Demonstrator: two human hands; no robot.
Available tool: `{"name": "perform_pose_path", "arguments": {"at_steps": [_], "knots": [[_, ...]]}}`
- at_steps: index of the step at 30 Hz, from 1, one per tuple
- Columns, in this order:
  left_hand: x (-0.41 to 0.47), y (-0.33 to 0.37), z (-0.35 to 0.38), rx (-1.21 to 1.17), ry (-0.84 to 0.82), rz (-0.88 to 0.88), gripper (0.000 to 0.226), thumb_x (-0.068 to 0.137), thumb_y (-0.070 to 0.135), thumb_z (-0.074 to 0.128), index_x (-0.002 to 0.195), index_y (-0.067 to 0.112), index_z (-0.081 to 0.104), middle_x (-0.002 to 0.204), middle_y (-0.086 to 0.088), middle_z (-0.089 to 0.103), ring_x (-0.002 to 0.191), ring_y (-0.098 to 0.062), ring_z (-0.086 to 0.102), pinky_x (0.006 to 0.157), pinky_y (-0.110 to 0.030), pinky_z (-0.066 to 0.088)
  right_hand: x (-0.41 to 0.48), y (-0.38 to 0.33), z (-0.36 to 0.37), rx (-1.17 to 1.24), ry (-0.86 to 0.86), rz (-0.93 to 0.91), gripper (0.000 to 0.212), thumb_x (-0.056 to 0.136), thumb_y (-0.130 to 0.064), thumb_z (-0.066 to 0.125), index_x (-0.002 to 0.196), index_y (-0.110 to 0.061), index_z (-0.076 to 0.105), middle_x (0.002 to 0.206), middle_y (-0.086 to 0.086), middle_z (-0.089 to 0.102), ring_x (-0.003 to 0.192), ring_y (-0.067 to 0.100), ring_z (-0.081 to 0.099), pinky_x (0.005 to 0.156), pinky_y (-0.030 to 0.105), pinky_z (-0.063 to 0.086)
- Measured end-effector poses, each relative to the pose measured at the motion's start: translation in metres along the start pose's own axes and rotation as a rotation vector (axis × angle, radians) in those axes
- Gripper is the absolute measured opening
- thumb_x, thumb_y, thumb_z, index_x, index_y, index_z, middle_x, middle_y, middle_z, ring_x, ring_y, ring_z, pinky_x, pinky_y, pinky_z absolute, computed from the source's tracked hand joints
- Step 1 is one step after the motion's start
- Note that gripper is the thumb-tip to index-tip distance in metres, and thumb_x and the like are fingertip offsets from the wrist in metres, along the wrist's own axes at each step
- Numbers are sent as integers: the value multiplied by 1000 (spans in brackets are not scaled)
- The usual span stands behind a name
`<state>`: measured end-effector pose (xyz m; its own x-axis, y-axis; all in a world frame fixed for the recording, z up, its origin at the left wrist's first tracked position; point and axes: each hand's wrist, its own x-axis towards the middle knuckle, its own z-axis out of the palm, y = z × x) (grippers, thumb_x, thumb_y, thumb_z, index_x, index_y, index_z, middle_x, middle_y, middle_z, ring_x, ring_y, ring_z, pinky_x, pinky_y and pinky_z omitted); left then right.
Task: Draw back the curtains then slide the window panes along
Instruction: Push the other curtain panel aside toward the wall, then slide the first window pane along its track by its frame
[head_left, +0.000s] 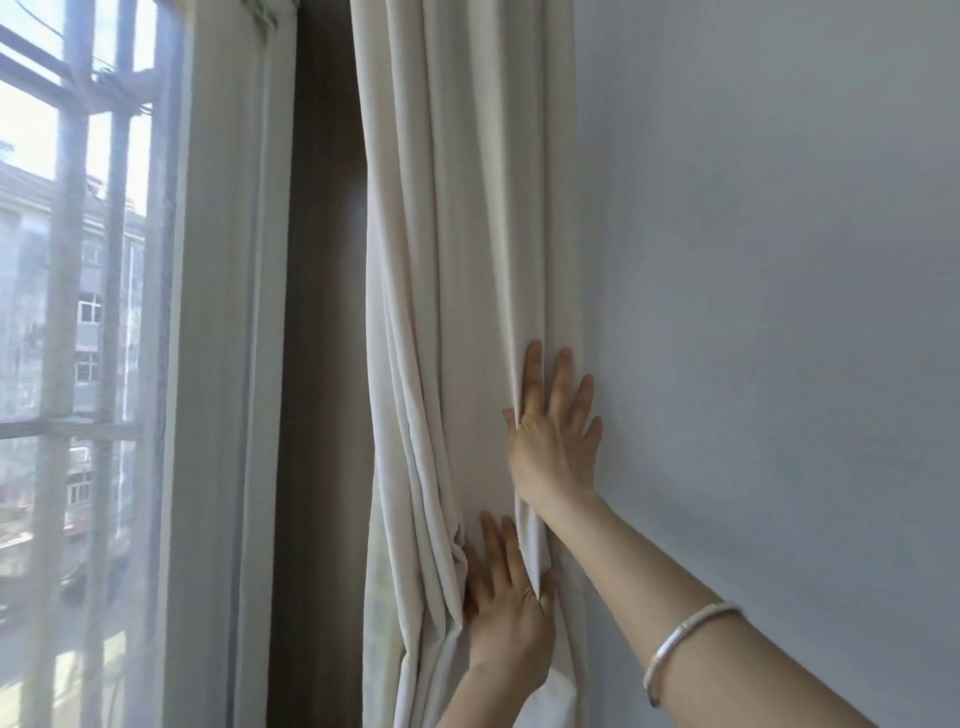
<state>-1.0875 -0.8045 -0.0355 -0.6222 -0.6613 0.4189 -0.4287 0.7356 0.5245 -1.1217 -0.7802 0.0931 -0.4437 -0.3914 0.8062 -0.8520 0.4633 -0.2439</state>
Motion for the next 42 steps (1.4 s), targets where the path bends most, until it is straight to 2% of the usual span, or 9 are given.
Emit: {"name": "perform_pose_path", "arguments": {"at_steps": [4,8,10,15,20,23,32,42], "knots": [[-18,3,-11,32,-2,-16,59,96,44,16,122,28,-34,150,1,-30,139,-24,-24,117,-42,3,-7,-6,-11,23,-14,-25,68,97,-33,32,140,-23,-20,154,11,-12,139,42,-4,107,59,18],[-41,9,-18,74,-27,-73,65,95,48,16,137,20,-26,152,2,-27,141,-26,-16,113,-47,11,-22,-11,-32,15,-31,-30,68,96,-35,32,141,-22,-17,154,11,-10,139,43,-2,107,58,19],[-55,10,-23,128,-28,-69,68,94,49,18,138,19,-24,152,2,-25,141,-29,-16,113,-49,8,-32,-14,-45,5,-33,-29,67,96,-37,31,142,-23,-15,155,10,-8,139,43,0,107,58,20],[-97,6,-42,262,75,-41,79,89,59,23,140,17,-21,153,-4,-22,137,-36,-24,113,-48,-12,-56,-25,-79,-1,-64,-48,68,96,-38,32,142,-23,-14,155,7,-8,139,41,-1,108,60,16],[-146,-3,-82,286,91,-57,95,80,73,25,135,18,-30,147,-1,-34,135,-31,-31,113,-49,-10,-89,-45,-114,31,-128,-28,72,94,-44,32,141,-22,-19,155,6,-12,139,41,-8,109,60,10],[-186,-12,-112,287,116,-66,101,73,79,25,134,19,-31,144,0,-36,136,-31,-29,114,-49,-10,-113,-67,-137,51,-145,-12,76,92,-48,34,141,-21,-17,155,7,-11,139,41,-8,109,61,9],[-312,-62,-194,340,237,-110,99,75,76,33,143,20,-11,156,-4,-12,142,-26,-13,115,-47,-3,-198,-145,-186,-10,-19,-83,84,88,-45,46,143,-20,-14,155,10,-8,140,40,-5,112,55,6],[-434,-114,-287,435,363,-231,94,77,72,36,143,16,0,156,-5,3,143,-24,0,116,-44,5,-282,-271,-218,237,-112,-255,77,91,-46,40,143,-20,-10,156,8,-3,141,36,1,112,51,11]]}}
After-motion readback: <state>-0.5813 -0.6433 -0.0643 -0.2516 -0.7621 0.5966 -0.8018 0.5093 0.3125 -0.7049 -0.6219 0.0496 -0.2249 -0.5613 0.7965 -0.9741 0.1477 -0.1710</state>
